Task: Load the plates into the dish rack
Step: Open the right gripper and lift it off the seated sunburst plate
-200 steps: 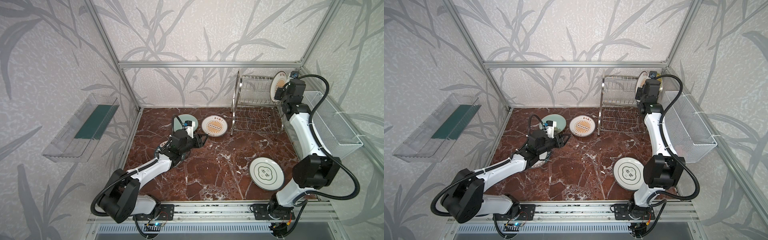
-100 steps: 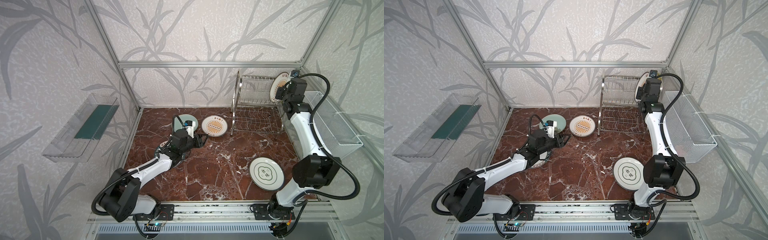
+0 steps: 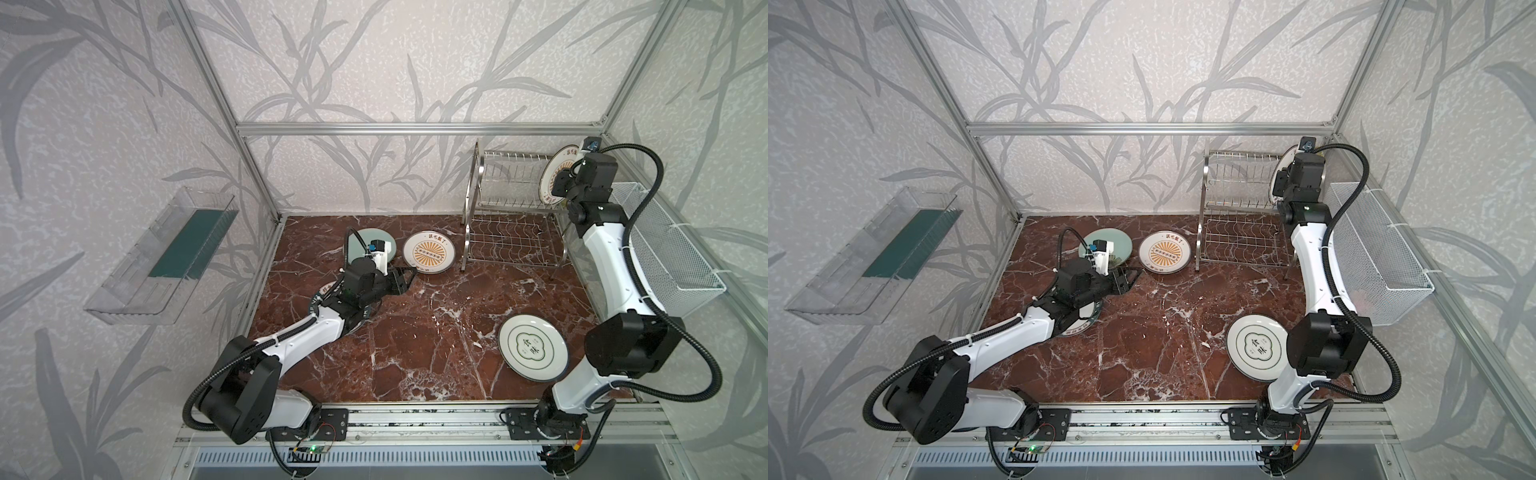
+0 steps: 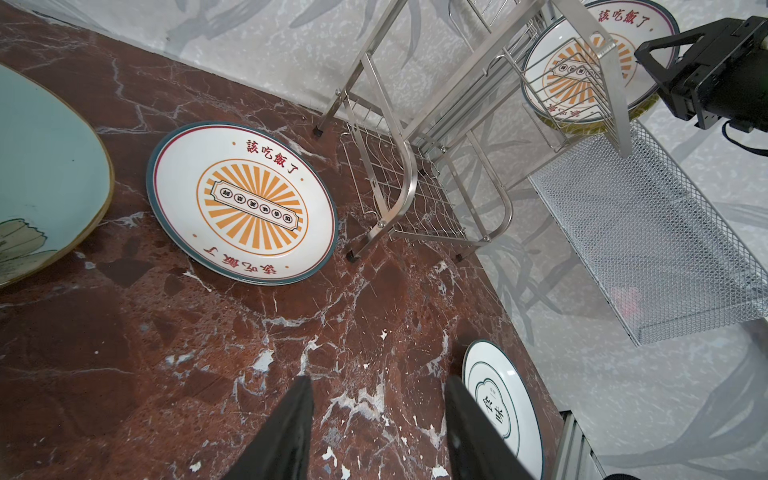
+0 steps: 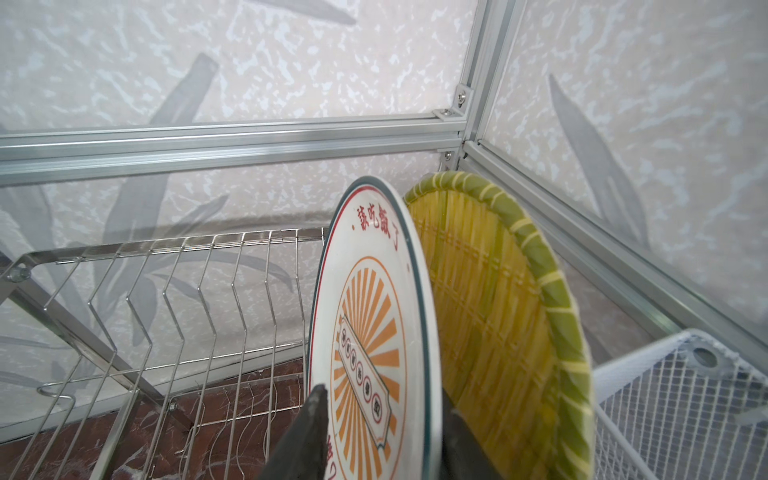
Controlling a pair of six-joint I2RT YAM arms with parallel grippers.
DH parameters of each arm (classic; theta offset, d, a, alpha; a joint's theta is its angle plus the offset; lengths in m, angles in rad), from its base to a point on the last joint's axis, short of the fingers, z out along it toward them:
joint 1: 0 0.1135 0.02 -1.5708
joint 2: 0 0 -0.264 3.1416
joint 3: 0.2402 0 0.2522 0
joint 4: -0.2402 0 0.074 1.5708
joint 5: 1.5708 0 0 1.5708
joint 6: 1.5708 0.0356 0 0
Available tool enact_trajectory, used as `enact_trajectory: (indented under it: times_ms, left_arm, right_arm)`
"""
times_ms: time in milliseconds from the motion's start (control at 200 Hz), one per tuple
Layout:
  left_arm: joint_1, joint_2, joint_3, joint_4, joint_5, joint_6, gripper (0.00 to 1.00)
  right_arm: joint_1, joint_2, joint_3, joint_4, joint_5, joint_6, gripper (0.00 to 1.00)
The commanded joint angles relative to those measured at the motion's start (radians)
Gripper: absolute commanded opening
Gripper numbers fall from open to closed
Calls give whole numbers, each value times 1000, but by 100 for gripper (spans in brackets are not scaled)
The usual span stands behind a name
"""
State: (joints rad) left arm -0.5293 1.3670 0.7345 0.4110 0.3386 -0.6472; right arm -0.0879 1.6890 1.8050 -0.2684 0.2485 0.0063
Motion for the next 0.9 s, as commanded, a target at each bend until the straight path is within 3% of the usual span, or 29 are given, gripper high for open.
enact_trajectory:
  times_ms: [0, 150, 560, 895]
  left_arm:
    - [-5, 6, 25, -8, -3, 7, 49]
    - [-5, 3, 24, -14, -10, 5, 50]
    - [-5, 6, 31, -39, -33, 1, 50]
    - [-5, 15, 52, -90, -65, -8, 50]
  right_arm:
    - [-4, -41, 32, -8, -21, -5, 43]
    - [-4, -68, 28, -15, -47, -3, 48]
    - [-4, -165, 3, -47, -198, 23, 49]
    - [26, -287, -118, -36, -302, 60, 49]
